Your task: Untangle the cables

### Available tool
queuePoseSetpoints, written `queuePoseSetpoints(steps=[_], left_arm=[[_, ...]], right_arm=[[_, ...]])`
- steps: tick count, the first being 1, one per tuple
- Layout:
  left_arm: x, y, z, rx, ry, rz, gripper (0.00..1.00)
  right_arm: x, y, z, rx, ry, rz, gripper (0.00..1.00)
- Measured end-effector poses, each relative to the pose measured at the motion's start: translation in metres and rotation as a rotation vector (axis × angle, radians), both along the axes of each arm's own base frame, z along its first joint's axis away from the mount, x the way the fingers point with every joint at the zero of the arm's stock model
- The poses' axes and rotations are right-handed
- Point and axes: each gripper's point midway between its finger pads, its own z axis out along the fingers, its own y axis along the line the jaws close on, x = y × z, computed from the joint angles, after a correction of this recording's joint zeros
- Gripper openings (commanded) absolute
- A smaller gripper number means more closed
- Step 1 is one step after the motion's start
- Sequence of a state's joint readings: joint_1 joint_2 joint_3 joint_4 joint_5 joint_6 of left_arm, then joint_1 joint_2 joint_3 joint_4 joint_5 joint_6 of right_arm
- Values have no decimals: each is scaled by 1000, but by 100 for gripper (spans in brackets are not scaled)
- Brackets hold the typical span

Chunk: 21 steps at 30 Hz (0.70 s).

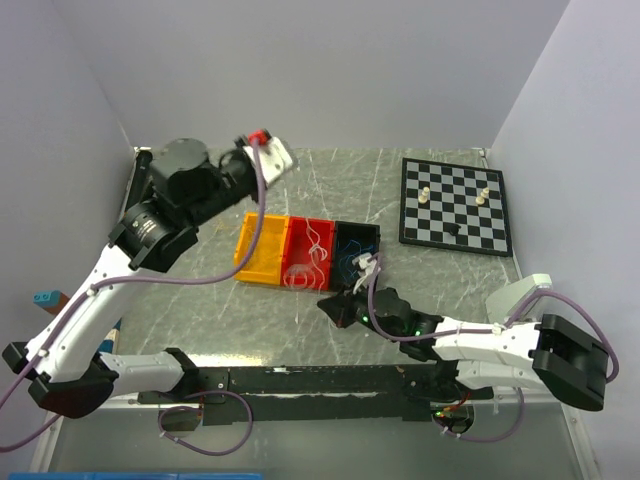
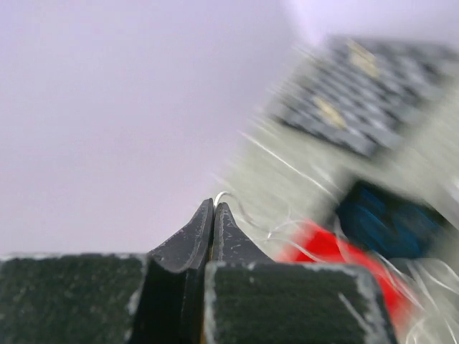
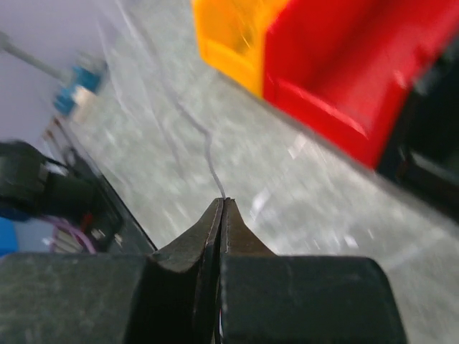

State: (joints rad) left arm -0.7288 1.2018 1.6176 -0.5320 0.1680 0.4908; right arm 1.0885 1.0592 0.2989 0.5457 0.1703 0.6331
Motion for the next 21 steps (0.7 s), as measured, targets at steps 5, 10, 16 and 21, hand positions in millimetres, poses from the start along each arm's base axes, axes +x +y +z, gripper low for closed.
queuePoseSetpoints(steps=[5, 10, 16, 21], left_arm=[[23, 28, 97, -228, -288, 201, 1], [12, 55, 173, -404, -461, 273, 1], [9, 74, 200, -465, -566, 347, 1], [23, 83, 222, -479, -666, 460, 1]], right_arm=[[-15, -20, -42, -113, 102, 7, 0], [-22, -27, -55, -157, 155, 9, 0], [-29, -37, -55, -164, 185, 1, 0], [-33, -48, -58, -182, 213, -20, 0]])
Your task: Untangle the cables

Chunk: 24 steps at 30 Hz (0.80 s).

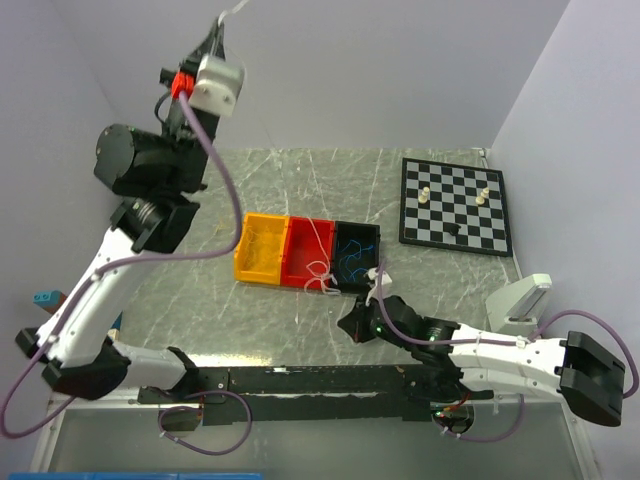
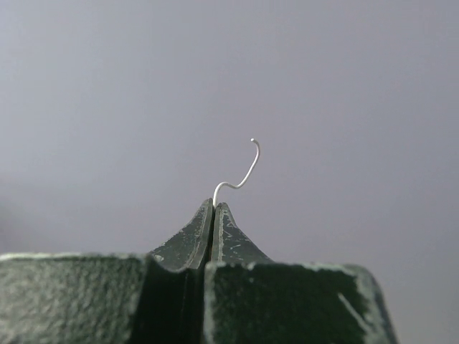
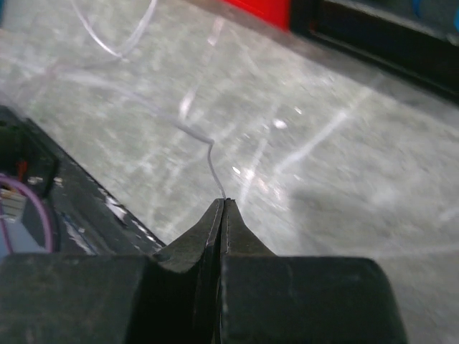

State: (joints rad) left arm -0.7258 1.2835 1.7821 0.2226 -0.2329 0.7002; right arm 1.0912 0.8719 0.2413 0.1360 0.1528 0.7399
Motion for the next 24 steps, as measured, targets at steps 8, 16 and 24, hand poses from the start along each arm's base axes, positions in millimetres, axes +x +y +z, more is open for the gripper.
queuePoseSetpoints(steps=[8, 16, 24], left_arm=[[0, 24, 67, -75, -187, 167, 1], [-19, 62, 99, -132, -296, 263, 1], [-23, 59, 127, -145, -389, 280, 1]], right_arm=[[-15, -33, -37, -177, 137, -59, 0], [-29, -47, -54, -258, 202, -63, 0], [-31, -41, -53, -286, 216, -51, 0]])
